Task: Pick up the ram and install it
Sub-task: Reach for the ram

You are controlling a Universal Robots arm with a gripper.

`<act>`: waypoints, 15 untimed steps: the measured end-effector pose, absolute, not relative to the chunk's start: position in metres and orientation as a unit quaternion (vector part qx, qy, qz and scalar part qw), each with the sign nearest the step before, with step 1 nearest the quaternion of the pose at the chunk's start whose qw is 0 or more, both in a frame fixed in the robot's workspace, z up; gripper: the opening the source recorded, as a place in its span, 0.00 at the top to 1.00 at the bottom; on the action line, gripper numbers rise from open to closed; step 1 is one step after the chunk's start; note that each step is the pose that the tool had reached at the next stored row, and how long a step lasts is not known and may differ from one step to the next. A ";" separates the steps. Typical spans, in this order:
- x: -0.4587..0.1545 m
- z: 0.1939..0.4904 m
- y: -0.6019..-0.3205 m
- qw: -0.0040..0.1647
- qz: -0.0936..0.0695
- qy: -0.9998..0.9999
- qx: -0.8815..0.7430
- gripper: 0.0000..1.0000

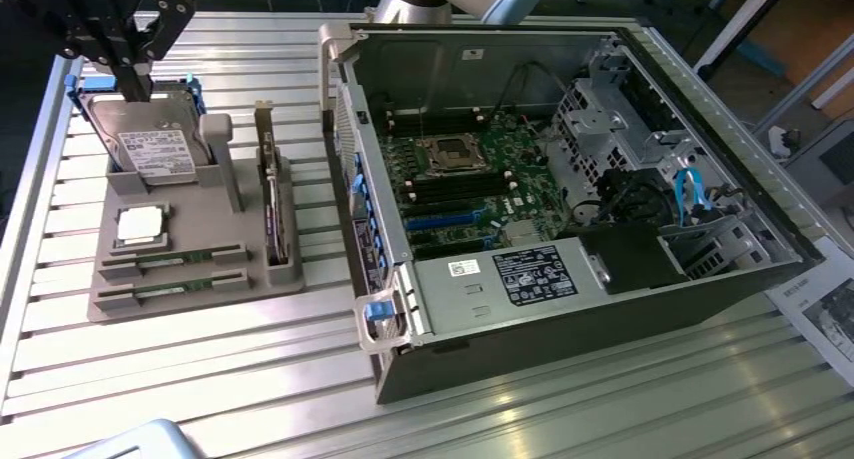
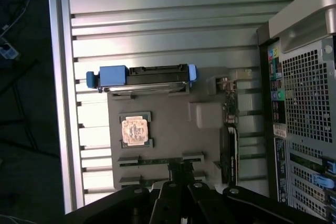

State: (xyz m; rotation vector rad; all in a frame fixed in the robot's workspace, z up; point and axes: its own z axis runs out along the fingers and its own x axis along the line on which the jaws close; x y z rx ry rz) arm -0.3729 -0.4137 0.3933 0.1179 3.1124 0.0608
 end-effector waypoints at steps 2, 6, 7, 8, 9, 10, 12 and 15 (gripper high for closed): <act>-0.373 0.393 -0.418 0.013 0.019 0.999 0.038 0.90; -0.373 0.393 -0.428 0.013 0.016 0.999 0.038 0.90; -0.373 0.393 -0.429 0.013 0.016 0.999 0.038 0.90; -0.373 0.393 -0.432 0.013 0.015 0.999 0.038 0.90; -0.373 0.393 -0.434 0.013 0.015 0.999 0.038 0.90; -0.373 0.393 -0.437 0.013 0.014 0.999 0.038 0.90; -0.373 0.393 -0.440 0.013 0.013 0.999 0.038 0.90; -0.373 0.393 -0.441 0.013 0.013 0.999 0.038 0.90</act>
